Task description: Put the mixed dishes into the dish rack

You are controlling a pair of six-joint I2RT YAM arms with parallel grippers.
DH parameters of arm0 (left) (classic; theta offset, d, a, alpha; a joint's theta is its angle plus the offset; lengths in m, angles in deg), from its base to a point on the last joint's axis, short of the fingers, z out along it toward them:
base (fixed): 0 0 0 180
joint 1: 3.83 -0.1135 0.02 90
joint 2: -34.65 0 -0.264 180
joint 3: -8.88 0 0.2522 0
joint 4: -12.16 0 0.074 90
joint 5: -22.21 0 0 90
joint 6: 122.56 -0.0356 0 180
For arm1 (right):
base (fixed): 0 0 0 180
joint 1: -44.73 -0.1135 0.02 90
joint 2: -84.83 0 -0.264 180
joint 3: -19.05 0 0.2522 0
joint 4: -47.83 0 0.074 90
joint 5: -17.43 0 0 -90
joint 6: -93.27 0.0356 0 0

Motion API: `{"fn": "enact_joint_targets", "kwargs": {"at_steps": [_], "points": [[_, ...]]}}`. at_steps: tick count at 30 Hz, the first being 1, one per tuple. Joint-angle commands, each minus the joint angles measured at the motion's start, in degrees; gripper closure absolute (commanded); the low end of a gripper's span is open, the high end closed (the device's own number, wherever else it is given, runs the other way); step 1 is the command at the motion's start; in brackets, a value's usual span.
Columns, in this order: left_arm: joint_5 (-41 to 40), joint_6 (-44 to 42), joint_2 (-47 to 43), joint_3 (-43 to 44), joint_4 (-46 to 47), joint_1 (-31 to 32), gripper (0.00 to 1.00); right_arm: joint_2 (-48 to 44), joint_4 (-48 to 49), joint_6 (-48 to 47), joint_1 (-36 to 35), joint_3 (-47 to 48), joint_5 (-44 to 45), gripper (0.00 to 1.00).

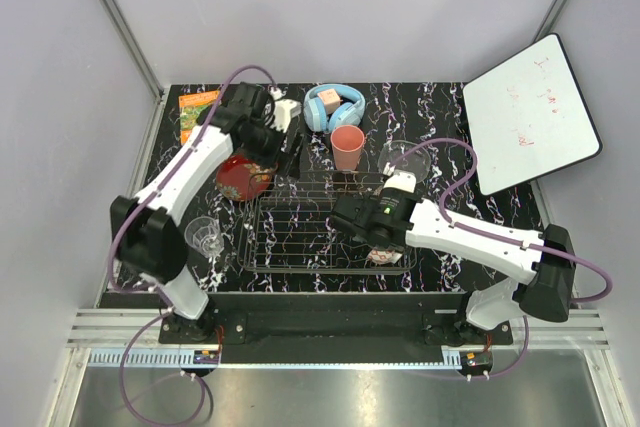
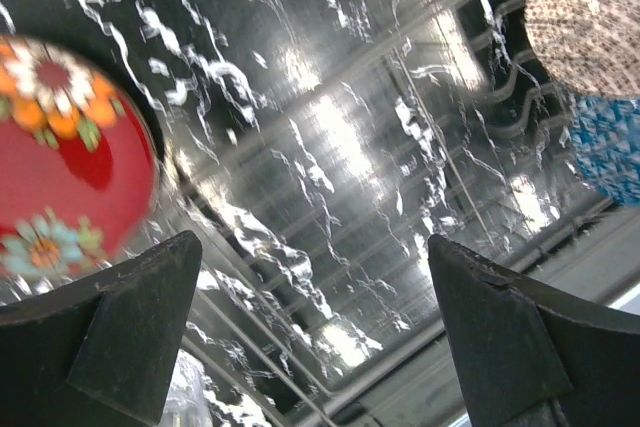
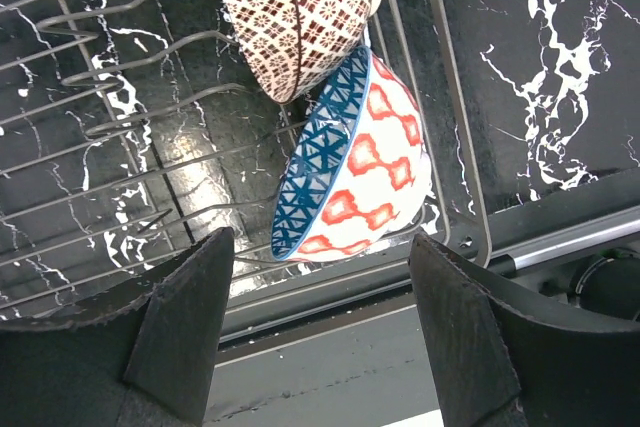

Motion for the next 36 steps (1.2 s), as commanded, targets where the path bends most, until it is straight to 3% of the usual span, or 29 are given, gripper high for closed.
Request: {"fn": "enact_joint_targets", "kwargs": {"at_steps": [1,9,15,27,36], "points": [[-2.1,-4.7,6.4,7.2,2.5,1.5,0.01,-0.8,-16.3,0.6,0.4,-0.3,0.4,0.21],[-2.6,-8.8,13.6,10.6,0.6,3.3,0.01,-0.9,-16.3,1.5,0.8,-1.9,0.1,0.21],[-4.1,-10.5,14.0,8.0,0.6,4.1,0.01,-0.1,-16.2,2.0,0.8,-2.7,0.5,0.21],[-11.6,-13.8,20.9,14.2,1.2,4.2,0.01,-0.1,-16.2,3.9,0.9,-3.7,0.1,0.20],[-10.5,-13.3,20.8,12.2,2.5,4.3,0.01,0.4,-16.2,4.2,0.8,-4.4,-0.2,0.23]]}}
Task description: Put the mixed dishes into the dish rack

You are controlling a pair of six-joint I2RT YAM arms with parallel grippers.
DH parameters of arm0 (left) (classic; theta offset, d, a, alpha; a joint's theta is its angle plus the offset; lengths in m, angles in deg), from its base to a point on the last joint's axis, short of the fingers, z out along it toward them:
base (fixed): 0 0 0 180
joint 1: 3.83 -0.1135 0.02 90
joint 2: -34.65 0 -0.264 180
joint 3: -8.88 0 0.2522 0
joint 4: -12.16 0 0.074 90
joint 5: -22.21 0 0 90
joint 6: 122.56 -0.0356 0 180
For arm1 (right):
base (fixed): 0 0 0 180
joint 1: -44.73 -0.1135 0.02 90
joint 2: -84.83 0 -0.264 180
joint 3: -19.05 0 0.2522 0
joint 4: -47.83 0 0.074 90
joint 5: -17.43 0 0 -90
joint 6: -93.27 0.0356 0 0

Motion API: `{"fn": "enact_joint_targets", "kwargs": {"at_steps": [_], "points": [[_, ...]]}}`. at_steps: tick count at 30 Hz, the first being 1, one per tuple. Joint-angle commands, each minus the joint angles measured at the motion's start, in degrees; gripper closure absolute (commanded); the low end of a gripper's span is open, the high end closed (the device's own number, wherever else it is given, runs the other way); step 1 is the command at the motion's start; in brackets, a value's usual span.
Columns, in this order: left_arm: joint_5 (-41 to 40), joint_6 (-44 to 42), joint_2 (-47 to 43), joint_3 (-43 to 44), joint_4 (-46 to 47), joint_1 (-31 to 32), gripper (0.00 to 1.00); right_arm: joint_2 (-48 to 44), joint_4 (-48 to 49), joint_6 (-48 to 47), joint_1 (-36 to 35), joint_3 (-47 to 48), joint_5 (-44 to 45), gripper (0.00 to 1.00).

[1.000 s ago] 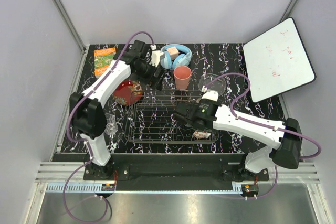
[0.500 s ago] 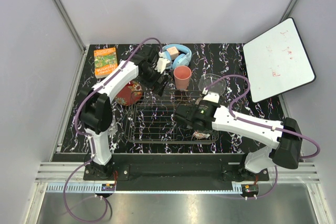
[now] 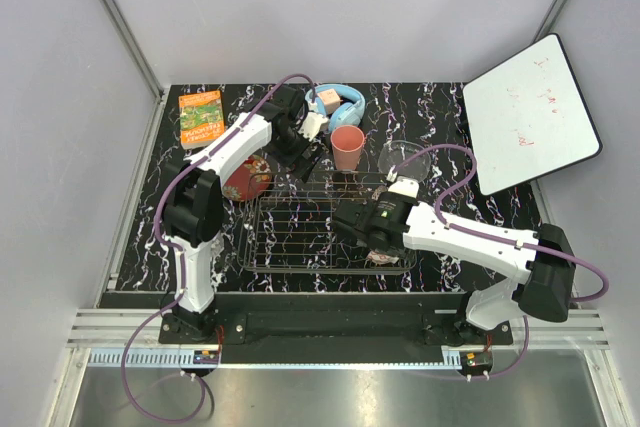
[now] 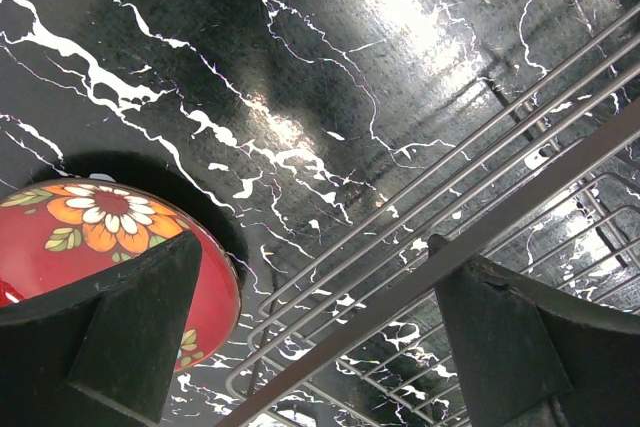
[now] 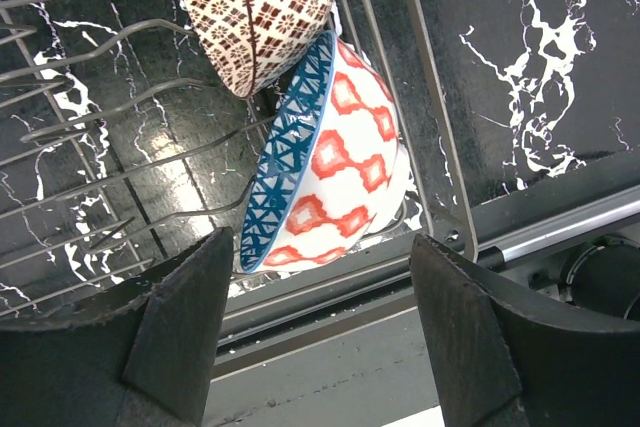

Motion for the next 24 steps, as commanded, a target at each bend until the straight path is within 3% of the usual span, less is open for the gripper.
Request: {"fn": "enact_joint_targets", "kwargs": {"at_steps": [1,10,24], "points": [[-1.5,0.1,-0.5,-0.1,2.8,0.1,0.01,0.2,-16.3,2.1,0.3,-0.7,0.9,0.23],[-3.1,12.6,0.6,0.2,3.2,0.0,0.01,0.9,-16.3,0.5,0.3,0.9,2.9,0.24],[-6.7,20.9,2.3,2.8,2.3,-3.0,0.01,3.7,-16.2,-5.0,3.0,6.3,8.2,0.24]]}}
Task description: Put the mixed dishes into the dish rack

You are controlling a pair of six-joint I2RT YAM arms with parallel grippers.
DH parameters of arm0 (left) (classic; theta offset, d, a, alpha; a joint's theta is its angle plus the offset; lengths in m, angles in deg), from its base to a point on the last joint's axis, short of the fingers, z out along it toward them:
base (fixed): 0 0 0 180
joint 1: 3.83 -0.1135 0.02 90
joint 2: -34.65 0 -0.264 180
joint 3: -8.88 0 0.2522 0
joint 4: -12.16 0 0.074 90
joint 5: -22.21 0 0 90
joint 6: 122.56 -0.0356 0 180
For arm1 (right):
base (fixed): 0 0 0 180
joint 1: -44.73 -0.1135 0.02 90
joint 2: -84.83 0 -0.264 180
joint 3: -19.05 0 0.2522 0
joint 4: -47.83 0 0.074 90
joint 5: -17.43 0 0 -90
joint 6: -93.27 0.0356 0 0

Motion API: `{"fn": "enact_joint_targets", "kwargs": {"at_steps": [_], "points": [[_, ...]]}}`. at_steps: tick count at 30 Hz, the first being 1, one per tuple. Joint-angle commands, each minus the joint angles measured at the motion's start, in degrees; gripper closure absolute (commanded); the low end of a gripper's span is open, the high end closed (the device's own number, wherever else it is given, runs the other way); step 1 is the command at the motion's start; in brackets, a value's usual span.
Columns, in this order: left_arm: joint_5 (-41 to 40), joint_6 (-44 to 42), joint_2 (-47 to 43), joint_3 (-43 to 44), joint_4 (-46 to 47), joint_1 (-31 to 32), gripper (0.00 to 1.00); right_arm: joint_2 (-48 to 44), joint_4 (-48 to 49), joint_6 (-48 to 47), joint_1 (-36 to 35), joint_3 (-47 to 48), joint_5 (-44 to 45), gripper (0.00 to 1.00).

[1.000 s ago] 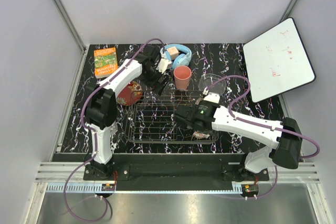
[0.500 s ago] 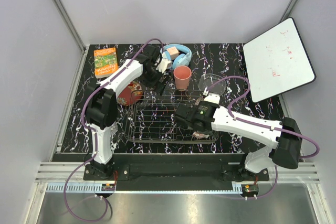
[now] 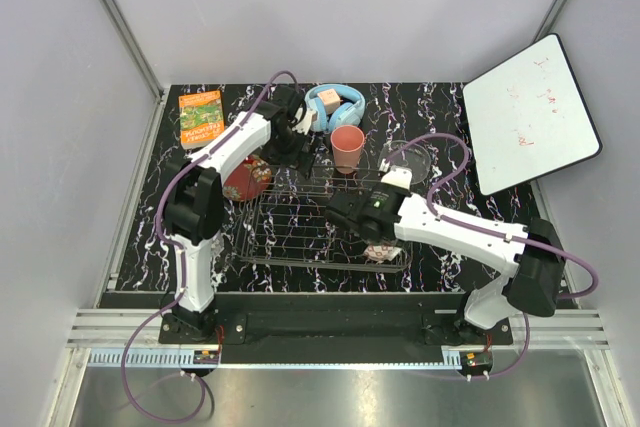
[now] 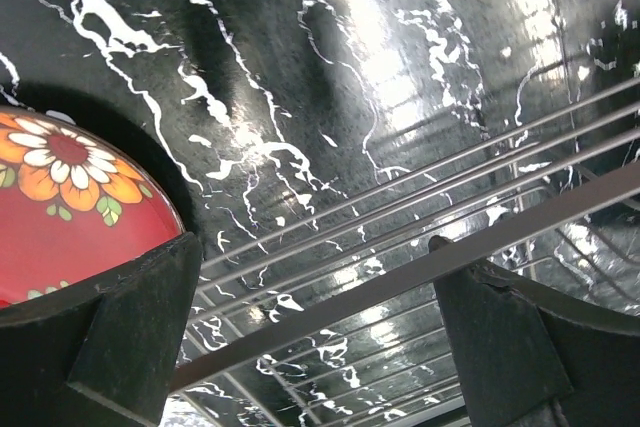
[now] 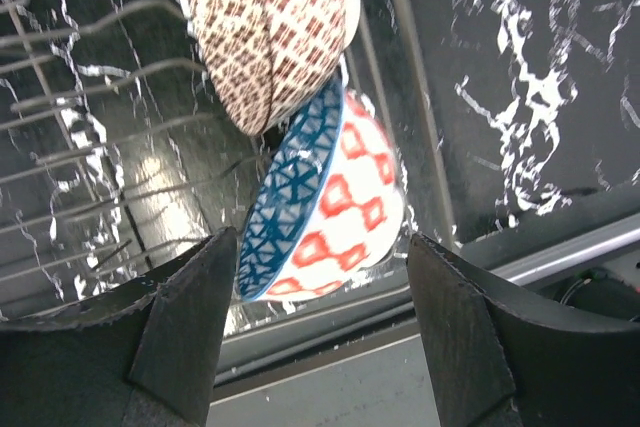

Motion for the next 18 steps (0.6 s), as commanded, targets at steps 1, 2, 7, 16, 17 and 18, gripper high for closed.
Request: {"fn": "enact_joint_targets", "kwargs": {"at_steps": [1,2,7,16,17,18], "points": [[-4.6,4.2,1.5,2.5,2.4,-2.8,0.01,0.1,-16.5,-2.0,2.4,2.8,5.2,0.24],[-4.7,4.5,1.5,2.3,2.4,-3.0,0.01,0.4,-16.5,-3.1,2.7,3.2,5.4,0.24],[-5.6,6.0,1.7,2.0,2.3,-4.3,0.01,0.8,-16.5,-4.6,3.5,4.5,6.7,0.24],[-0.2,9.5,-4.8,-7.4,6.0,-4.3,0.01,2.0,-16.5,-5.8,4.0,3.7,7.2,0.24],[-0.4,9.4,-5.3,-7.6,6.3,-4.3,0.01,1.9,-16.5,-5.8,4.0,3.5,7.2,0.24],[-0.4,9.2,-5.7,-7.6,6.2,-4.3,0.01,1.9,-16.4,-5.9,4.1,3.3,7.2,0.24]]}}
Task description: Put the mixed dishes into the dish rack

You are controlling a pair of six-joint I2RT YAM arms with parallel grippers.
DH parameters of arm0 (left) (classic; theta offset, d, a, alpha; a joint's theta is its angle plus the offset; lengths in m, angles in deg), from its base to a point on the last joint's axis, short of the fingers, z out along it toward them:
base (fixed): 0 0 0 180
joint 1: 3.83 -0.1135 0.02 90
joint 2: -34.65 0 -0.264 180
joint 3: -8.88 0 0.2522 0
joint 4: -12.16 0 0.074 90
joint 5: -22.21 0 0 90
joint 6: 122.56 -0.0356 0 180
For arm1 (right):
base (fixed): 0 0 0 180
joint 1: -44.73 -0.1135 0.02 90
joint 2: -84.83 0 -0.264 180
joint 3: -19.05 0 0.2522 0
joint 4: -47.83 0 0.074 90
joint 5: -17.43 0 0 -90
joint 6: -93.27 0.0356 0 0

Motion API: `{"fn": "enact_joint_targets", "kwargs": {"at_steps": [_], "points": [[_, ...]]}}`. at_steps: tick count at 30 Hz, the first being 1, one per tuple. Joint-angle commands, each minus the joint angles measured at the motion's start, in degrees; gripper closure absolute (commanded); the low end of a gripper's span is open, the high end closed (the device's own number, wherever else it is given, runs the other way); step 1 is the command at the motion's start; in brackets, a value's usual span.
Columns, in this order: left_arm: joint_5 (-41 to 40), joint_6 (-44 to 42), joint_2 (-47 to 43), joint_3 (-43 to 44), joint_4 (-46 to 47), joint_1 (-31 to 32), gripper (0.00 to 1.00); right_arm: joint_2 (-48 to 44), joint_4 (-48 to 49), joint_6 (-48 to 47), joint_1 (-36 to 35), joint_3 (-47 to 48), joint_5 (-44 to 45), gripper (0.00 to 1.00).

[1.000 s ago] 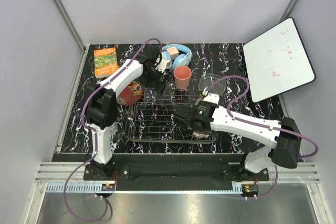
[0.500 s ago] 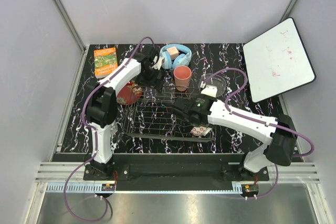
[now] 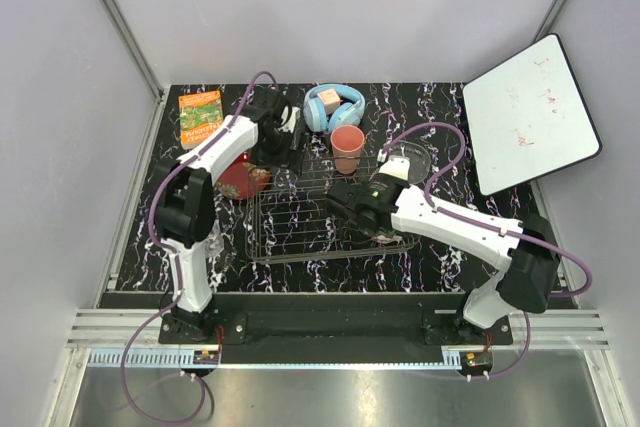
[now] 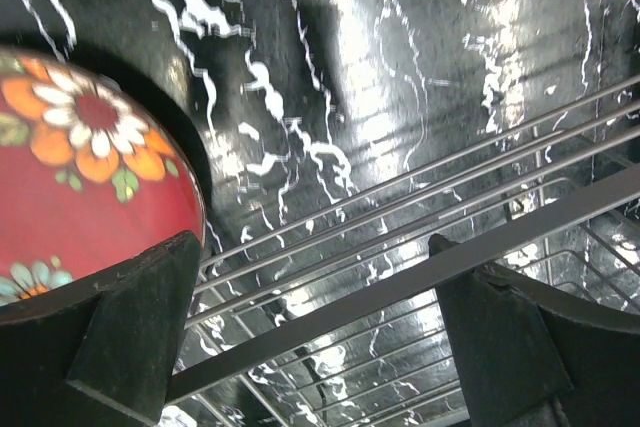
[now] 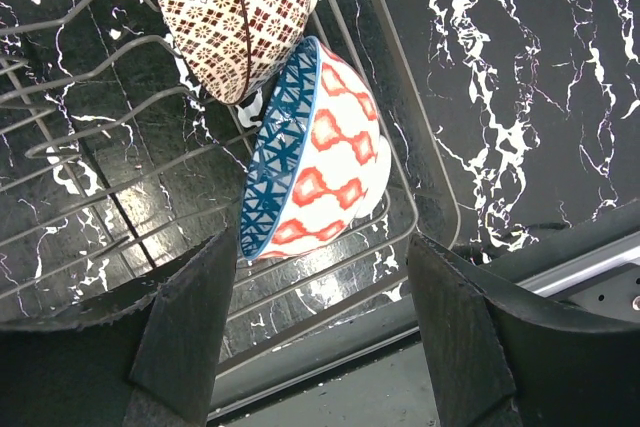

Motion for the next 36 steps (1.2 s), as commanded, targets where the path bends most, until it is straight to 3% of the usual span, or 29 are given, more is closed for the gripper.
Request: {"fn": "enact_joint_targets", "kwargs": {"at_steps": [1,11,15,26,31,36], "points": [[-0.3,3.3,-3.4,-2.2,1.4,-0.3,0.01,-0.2,-16.4,-0.4,0.7,0.4,3.3,0.24],[0.4,1.6,-6.9,-1.8,-1.7,-0.4,0.01,6.4,-16.5,-2.7,1.1,0.5,4.9,0.28],[-0.6,0.3,-4.3,0.2,-5.6,-0.4,0.01,8.2,-16.4,-3.1,1.0,1.0,5.4,0.31],[0.3,-0.9,-3.4,-0.3,-4.9,-0.5,0.01,8.4,-16.5,-2.6,2.2,-1.4,5.3,0.68],[0.1,-1.2,-3.5,-0.4,-4.7,-0.5,0.01,9.3,-16.5,-3.2,2.2,-2.1,5.4,0.92],[0.4,-1.6,-3.6,-0.7,-4.5,-0.5,0.01,8.9,-16.4,-5.0,2.1,-2.1,5.9,0.97]]}}
